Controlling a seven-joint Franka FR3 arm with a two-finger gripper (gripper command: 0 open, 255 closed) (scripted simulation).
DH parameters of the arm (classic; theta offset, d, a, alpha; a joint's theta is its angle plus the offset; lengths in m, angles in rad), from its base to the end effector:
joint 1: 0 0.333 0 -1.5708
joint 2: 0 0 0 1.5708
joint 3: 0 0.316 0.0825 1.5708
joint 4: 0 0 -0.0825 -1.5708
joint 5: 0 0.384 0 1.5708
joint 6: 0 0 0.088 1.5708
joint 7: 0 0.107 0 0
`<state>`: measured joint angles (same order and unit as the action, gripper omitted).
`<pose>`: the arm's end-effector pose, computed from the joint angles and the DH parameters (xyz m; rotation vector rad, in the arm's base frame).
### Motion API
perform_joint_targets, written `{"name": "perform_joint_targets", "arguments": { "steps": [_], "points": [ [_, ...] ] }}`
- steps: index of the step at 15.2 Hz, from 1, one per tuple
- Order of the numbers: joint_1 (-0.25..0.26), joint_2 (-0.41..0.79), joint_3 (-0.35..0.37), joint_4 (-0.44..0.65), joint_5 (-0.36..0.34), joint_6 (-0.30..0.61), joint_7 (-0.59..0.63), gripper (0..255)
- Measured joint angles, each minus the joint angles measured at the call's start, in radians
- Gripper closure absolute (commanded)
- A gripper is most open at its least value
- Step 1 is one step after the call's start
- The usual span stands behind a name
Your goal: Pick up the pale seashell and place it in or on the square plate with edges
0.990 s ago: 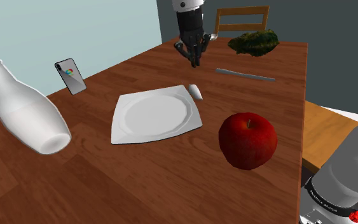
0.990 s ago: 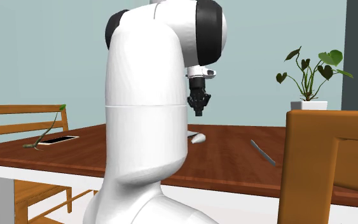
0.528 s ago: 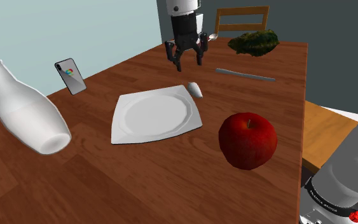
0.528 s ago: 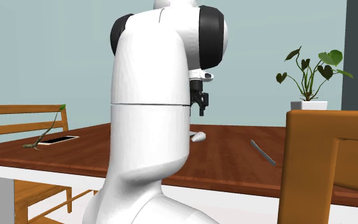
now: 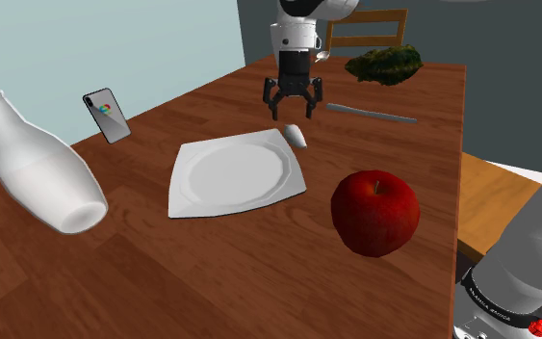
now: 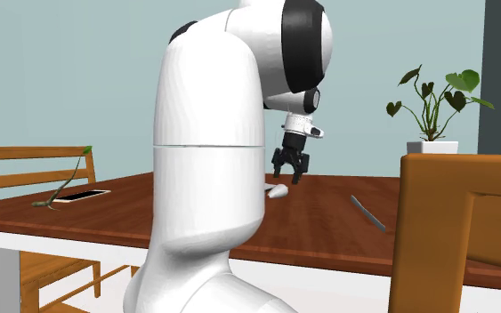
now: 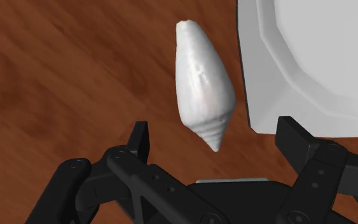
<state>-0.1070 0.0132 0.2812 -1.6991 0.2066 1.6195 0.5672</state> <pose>0.5444 0.1163 0.5632 -2.9072 0.6083 0.2410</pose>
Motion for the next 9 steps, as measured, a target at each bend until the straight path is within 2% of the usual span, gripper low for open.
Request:
{"name": "perform_joint_targets", "arguments": {
  "steps": [5, 9],
  "points": [
    [0.004, -0.009, 0.004, -0.075, 0.01, 0.067, -0.004, 0],
    [0.005, -0.011, 0.005, -0.087, 0.011, 0.078, -0.004, 0]
  ]
}}
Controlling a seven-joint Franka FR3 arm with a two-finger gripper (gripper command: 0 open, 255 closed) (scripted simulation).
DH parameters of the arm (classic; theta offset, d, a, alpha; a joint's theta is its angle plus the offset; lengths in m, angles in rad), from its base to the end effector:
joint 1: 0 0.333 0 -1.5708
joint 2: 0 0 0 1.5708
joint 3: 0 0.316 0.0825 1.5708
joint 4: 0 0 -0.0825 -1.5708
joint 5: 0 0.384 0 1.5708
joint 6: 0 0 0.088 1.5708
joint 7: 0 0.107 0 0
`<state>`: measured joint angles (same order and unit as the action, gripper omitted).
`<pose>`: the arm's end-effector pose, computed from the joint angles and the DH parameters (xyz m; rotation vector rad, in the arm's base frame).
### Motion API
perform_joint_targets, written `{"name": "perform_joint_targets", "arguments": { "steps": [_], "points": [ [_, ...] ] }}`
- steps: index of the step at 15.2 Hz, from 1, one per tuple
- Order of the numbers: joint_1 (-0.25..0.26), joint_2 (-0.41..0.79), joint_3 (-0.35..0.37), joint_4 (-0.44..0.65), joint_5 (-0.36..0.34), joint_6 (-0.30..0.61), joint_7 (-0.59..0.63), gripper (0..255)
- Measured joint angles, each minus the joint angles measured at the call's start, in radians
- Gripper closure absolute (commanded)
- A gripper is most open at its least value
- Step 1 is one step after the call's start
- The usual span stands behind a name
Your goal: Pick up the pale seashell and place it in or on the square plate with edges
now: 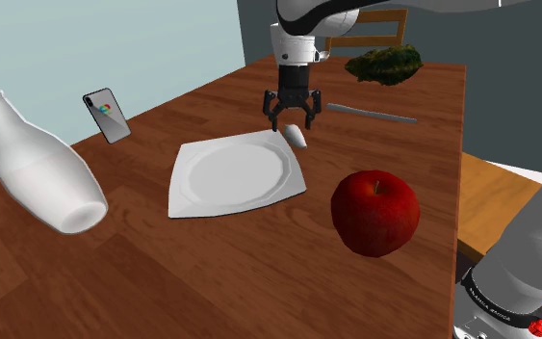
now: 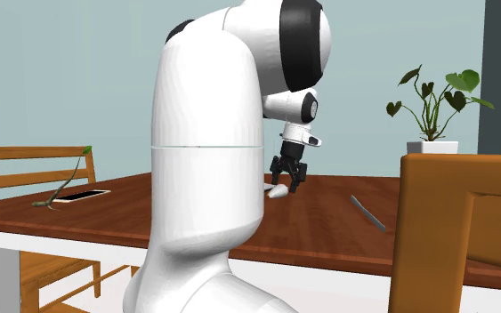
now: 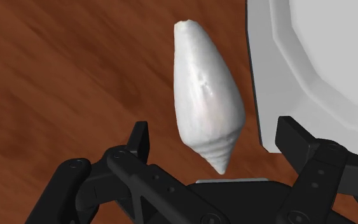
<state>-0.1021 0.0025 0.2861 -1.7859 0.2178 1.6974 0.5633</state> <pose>0.5413 0.1215 0.5342 -2.9003 0.6132 0.2426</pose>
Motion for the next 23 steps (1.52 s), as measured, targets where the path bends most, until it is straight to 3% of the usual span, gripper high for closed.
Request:
{"name": "perform_joint_targets", "arguments": {
  "steps": [3, 4, 14, 23],
  "points": [
    [0.0, 0.0, 0.0, -0.001, 0.0, 0.001, 0.0, 0],
    [0.0, 0.0, 0.0, -0.001, 0.0, 0.001, 0.0, 255],
    [0.001, -0.008, 0.002, 0.003, 0.004, 0.003, 0.0, 255],
    [-0.001, 0.006, 0.0, 0.113, -0.003, -0.104, 0.022, 255]
  ]
}}
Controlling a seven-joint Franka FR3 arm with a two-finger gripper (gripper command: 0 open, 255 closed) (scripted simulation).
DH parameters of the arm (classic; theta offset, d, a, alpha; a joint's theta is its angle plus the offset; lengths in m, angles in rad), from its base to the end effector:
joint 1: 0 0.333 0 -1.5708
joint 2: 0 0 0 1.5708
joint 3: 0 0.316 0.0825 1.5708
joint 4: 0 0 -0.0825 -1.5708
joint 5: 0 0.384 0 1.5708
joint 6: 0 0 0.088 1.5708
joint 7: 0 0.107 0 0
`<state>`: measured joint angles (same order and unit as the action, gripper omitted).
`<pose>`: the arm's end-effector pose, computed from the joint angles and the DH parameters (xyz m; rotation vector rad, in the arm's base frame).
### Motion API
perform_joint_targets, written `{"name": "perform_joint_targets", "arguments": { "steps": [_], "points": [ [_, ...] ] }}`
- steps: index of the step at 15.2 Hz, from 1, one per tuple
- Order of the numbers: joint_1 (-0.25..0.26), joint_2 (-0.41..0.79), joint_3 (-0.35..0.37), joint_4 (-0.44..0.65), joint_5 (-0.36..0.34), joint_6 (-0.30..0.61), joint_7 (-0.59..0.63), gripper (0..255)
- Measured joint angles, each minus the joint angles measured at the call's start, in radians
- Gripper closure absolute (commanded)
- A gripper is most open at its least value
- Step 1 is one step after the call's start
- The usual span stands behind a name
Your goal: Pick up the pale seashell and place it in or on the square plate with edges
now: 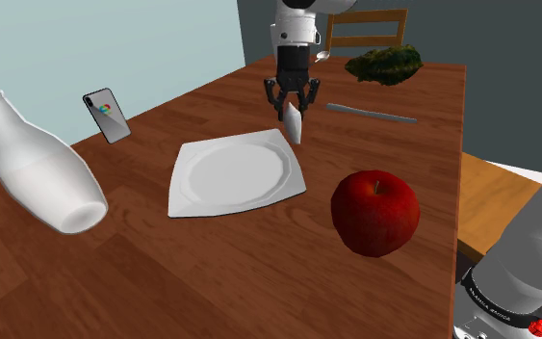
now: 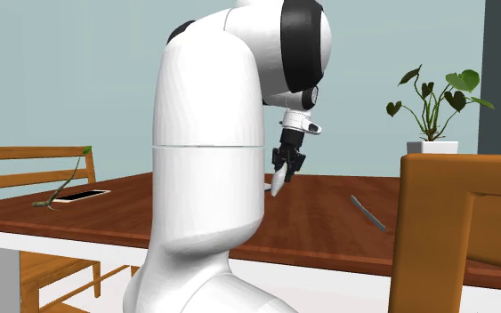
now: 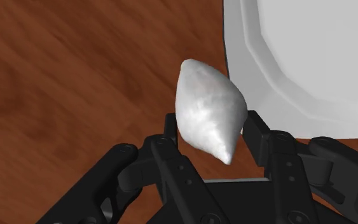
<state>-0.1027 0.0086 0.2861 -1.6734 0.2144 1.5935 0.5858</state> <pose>0.5411 0.1225 0.5759 -2.9001 0.6131 0.2421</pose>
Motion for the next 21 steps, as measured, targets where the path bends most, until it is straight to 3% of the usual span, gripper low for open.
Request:
{"name": "perform_joint_targets", "arguments": {
  "steps": [12, 18, 21],
  "points": [
    [0.007, 0.041, 0.006, 0.196, -0.009, -0.15, 0.045, 255],
    [0.082, 0.077, 0.069, 0.235, -0.016, -0.127, 0.18, 255],
    [0.133, 0.137, 0.106, 0.313, -0.038, -0.131, 0.264, 255]
  ]
}}
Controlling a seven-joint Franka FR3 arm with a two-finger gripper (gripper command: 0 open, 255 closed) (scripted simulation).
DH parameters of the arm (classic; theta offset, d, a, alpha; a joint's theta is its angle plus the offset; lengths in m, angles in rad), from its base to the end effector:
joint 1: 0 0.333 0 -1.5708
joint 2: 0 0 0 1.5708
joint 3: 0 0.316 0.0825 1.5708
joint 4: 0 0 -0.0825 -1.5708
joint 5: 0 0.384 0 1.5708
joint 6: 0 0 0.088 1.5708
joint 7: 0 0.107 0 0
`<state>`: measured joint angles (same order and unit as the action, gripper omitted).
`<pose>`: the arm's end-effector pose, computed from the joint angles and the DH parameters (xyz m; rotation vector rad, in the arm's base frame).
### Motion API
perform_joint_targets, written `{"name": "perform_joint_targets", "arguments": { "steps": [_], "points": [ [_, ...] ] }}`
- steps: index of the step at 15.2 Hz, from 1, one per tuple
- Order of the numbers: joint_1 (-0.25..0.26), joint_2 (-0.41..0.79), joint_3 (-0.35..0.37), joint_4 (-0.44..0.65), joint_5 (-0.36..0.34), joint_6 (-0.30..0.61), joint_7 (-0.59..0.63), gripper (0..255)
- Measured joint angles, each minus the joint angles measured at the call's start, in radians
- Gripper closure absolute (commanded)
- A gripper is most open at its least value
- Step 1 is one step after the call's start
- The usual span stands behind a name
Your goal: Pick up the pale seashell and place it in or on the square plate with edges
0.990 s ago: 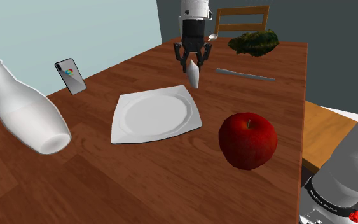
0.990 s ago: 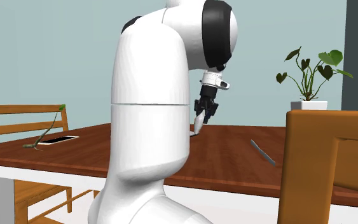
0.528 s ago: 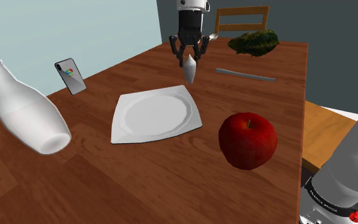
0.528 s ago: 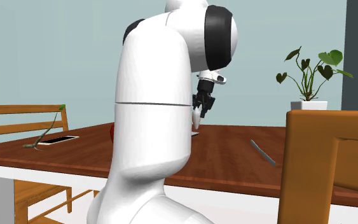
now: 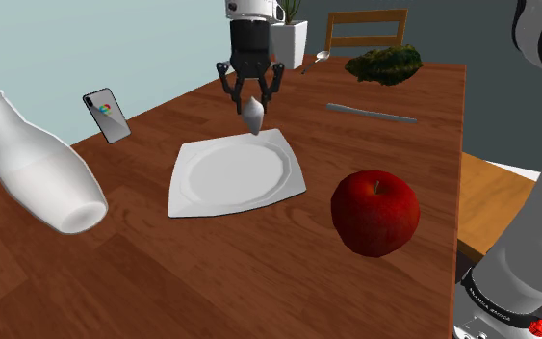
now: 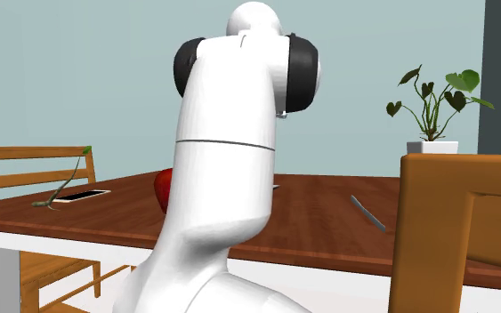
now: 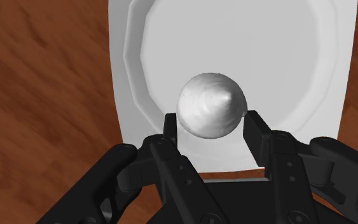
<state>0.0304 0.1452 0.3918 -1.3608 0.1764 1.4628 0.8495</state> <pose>0.5332 0.2409 0.6391 -2.9015 0.6091 0.2419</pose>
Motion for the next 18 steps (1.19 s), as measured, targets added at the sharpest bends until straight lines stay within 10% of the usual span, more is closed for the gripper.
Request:
{"name": "perform_joint_targets", "arguments": {
  "steps": [5, 18],
  "points": [
    [0.087, 0.091, 0.046, 0.117, -0.042, -0.007, 0.126, 255],
    [0.078, 0.034, 0.047, -0.123, -0.017, 0.182, 0.093, 255]
  ]
}}
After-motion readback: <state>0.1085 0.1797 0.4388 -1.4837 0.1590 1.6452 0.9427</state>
